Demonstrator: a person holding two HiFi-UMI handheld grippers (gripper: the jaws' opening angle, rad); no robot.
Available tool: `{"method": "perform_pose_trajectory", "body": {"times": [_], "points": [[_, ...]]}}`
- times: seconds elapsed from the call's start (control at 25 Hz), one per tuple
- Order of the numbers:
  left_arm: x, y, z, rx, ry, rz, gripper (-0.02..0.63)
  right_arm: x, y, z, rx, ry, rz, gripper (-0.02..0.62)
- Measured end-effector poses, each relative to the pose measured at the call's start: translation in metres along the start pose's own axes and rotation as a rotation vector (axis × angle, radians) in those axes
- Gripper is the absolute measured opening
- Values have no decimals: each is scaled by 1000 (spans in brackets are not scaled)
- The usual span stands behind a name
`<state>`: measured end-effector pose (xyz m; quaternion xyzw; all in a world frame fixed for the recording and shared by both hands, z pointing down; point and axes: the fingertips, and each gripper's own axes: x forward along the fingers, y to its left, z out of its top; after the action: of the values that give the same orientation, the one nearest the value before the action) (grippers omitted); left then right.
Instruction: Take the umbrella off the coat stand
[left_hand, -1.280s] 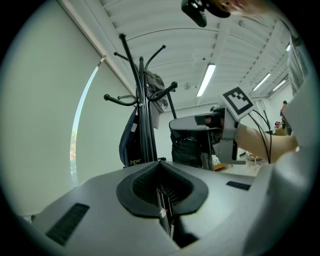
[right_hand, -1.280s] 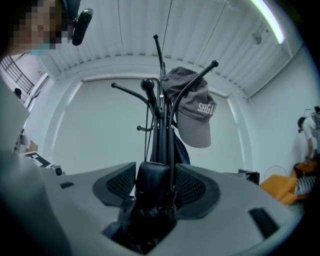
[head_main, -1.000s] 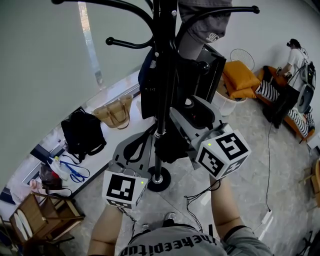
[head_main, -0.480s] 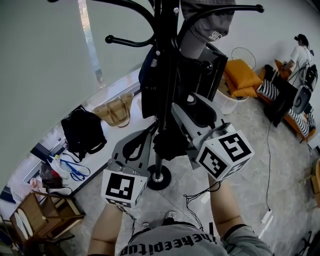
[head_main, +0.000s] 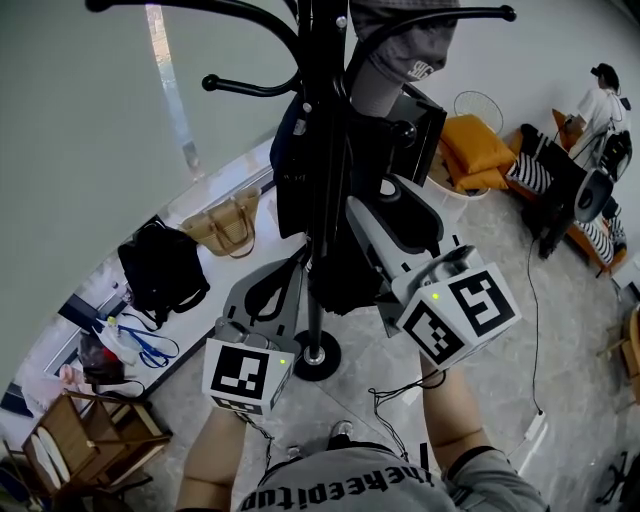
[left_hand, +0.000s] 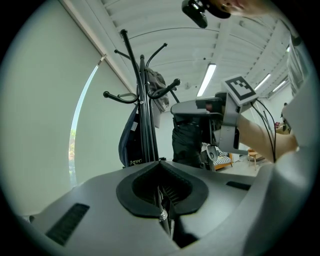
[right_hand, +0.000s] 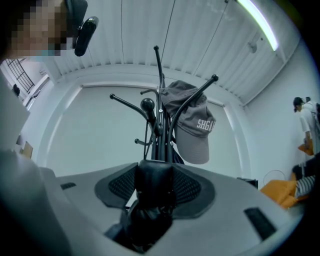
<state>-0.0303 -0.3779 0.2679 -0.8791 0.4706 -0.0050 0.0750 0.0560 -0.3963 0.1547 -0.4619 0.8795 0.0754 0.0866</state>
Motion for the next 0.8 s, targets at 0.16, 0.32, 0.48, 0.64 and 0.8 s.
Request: {"method": "perform_pose_trajectory", "body": {"times": [0.16,0.32,0.48,0.64,0.8], "points": [[0,-1,0,3,-4,-9,15,-4,0,8,-9,-15,-11,212],[-1,-3,2,2,-8,-15,15,-9,2,15,-23,-27,-17,212],[-3,-6,5,6,-14,-22,15,-14,4,25,-30,-48,-21,212],[-4,-7,8,8,-19,-28,15,-18,9,35,-37,-71,-9,212],[-5,-10,10,11,-23,-33,15,-22,11,42,-41,-86,-11,212]]}}
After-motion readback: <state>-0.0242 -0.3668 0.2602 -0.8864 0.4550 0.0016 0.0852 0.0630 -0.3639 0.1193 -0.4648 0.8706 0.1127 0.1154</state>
